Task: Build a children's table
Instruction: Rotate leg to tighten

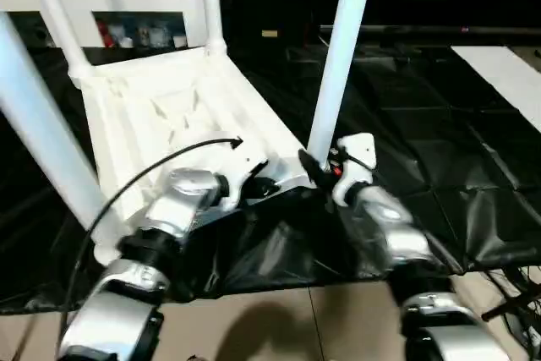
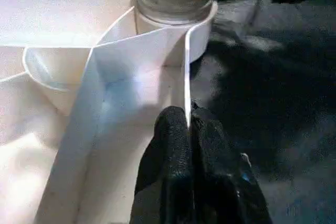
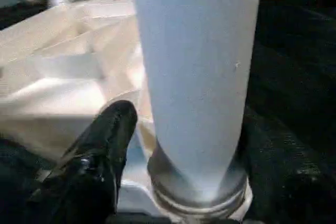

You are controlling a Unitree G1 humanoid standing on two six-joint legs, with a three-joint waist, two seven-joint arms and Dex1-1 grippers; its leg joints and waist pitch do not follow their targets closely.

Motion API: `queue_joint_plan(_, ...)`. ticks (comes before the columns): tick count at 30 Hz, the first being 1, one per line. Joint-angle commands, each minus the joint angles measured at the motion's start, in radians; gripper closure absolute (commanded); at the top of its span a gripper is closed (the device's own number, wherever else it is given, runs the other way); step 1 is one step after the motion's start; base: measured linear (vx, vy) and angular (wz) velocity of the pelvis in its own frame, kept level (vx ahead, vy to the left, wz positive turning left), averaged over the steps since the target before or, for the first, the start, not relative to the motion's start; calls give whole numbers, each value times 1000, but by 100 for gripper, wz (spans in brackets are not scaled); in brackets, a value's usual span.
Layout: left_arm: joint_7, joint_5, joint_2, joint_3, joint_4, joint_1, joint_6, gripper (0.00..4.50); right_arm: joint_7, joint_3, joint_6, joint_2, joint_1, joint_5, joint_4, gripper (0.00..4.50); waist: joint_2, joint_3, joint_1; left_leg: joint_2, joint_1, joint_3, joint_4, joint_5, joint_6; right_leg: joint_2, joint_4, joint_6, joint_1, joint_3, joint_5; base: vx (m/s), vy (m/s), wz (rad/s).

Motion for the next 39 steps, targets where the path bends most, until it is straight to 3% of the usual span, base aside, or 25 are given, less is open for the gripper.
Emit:
queue_joint_plan(1, -86, -55, 2, -19, -21, 10, -69, 450, 176, 91, 21, -17, -11, -1, 27, 118, -1, -54, 7, 17, -3, -7, -62, -287, 56, -30, -74, -202, 43, 32, -212, 0, 0, 0)
queue_joint_plan(2, -106, -58, 15, -18, -19, 11, -69, 450, 224, 97, 27, -41, -16, 2, 28, 118, -1, -54, 7, 18, -2, -6, -61, -278, 61, -30, -72, -209, 43, 31, -200, 0, 0, 0)
queue_joint_plan(3, -138, -62, 33, -17, -12, 10, -74, 450, 303, 111, 42, -75, -20, 7, 21, 118, 3, -59, 10, 19, 0, -4, -56, -241, 75, -29, -64, -239, 46, 29, -138, 0, 0, 0)
queue_joint_plan(7, -257, -93, 77, -10, -10, 9, -93, 450, 521, 152, 48, -162, -29, 4, 8, 118, 6, -64, 24, 24, -3, 2, -42, -131, 113, -23, -40, -300, 51, 23, 35, 0, 0, 0)
queue_joint_plan(9, -331, -107, 102, -17, -10, 10, -107, 450, 584, 167, 36, -189, -38, -3, 20, 118, 7, -63, 32, 25, -2, 3, -40, -122, 123, -25, -37, -315, 50, 22, 51, 0, 0, 0)
queue_joint_plan(12, -382, -119, 121, -22, -3, 6, -118, 450, 642, 190, 30, -212, -51, -11, 34, 118, 7, -62, 40, 28, 2, 4, -41, -150, 109, -26, -37, -320, 46, 23, 11, 0, 0, 0)
queue_joint_plan(16, -422, -120, 135, -29, 9, -2, -124, 450, 680, 210, 11, -227, -70, -24, 54, 118, 8, -59, 44, 31, 5, 2, -47, -201, 73, -29, -42, -302, 45, 24, -63, 0, 0, 0)
queue_joint_plan(18, -432, -117, 137, -30, 14, -5, -127, 450, 697, 215, 13, -229, -80, -27, 63, 143, 6, -58, 45, 30, 5, 3, -48, -213, 64, -29, -44, -297, 45, 25, -79, 0, 0, 0)
queue_joint_plan(28, -451, -114, 145, -27, 57, -27, -149, 450, 758, 237, 1, -230, -114, -28, 106, 213, 4, -60, 51, 28, 3, 2, -44, -194, 70, -31, -40, -289, 45, 25, -72, 0, 0, 0)
queue_joint_plan(34, -439, -110, 147, -23, 71, -32, -151, 450, 758, 232, -4, -225, -115, -30, 119, 244, 3, -58, 54, 28, 2, 1, -46, -213, 59, -32, -43, -280, 45, 26, -115, 0, 0, 0)
queue_joint_plan(37, -387, -102, 139, -15, 78, -36, -133, 450, 720, 226, 3, -220, -100, -30, 108, 248, 0, -57, 56, 29, 3, 1, -46, -215, 56, -33, -43, -276, 44, 26, -126, 0, 0, 0)
queue_joint_plan(39, -211, -84, 97, 16, 91, -48, -86, 450, 544, 206, 28, -185, -29, -44, 61, 248, 0, -51, 56, 30, 4, 0, -52, -242, 40, -33, -50, -256, 39, 29, -176, 0, 0, 0)
